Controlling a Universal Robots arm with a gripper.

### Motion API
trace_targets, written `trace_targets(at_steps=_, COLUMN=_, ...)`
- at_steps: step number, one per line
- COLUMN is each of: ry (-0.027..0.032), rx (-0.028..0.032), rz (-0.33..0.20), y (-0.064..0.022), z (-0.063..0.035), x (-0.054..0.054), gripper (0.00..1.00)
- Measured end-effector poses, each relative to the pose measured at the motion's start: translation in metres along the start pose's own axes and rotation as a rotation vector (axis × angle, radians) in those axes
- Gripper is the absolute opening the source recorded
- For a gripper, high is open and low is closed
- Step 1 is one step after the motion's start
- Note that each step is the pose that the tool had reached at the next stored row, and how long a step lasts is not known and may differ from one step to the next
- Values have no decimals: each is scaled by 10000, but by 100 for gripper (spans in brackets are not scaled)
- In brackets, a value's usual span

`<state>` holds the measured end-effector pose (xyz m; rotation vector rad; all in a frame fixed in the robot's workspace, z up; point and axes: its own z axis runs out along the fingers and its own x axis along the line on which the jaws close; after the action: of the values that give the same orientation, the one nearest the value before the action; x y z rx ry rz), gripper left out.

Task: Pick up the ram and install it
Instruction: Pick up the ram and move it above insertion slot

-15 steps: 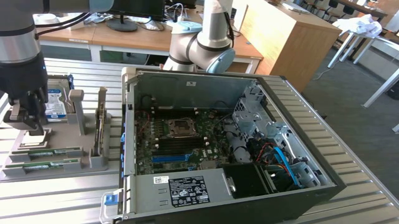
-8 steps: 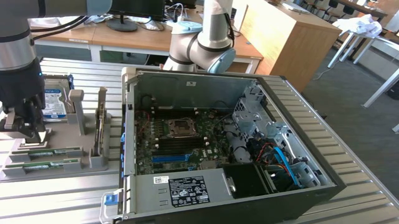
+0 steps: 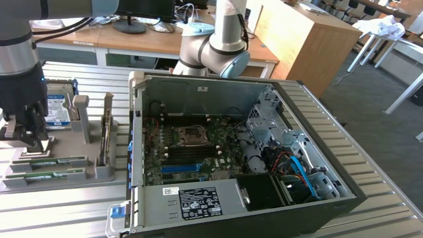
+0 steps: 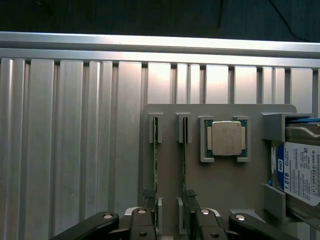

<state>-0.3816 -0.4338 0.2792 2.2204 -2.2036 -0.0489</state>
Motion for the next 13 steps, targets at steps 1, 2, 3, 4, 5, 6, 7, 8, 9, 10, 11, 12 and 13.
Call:
trace_targets(at_steps=1, ry=-1, rx=0, rz=-1, y=-1, z=6, x=0, gripper=36)
trace_targets(at_steps=2, ry=-1, rx=1, rz=-1, y=-1, z=13, x=0, gripper=36)
trace_targets(at_steps=3, ry=-2, rx=0, rz=-1, y=-1, z=22, x=0, gripper=36)
trace_targets(at_steps=4, ry=-1, rx=1, rz=-2, y=-1, z=32, x=1, gripper=36)
trace_targets(at_steps=5, ry=-1, rx=0, rz=-2, y=-2, z=42, x=1, gripper=36)
trace_targets(at_steps=6, ry=-1, rx=0, rz=-2, y=-2, z=53, x=1, gripper=36)
trace_targets(at_steps=7, ry=-1, rx=0, rz=-3, y=-2, z=63, x=1, gripper=36)
trace_targets(at_steps=8, ry=-1, rx=0, rz=-3, y=-3, z=73, x=1, gripper=36)
trace_targets(at_steps=9, ry=-1, rx=0, rz=-3, y=-3, z=84, x=1, gripper=36)
trace_targets(at_steps=10, ry=-1, rx=0, rz=-3, y=-3, z=94, x=1, gripper=36)
trace_targets(at_steps=11, ry=-1, rx=0, rz=-3, y=-4, z=104, x=2, gripper=36)
trace_targets(at_steps=12, ry=-2, rx=0, rz=-3, y=-4, z=115, x=2, gripper=36)
trace_targets(at_steps=13, ry=-1, rx=1, rz=-3, y=-4, z=126, x=2, gripper=36)
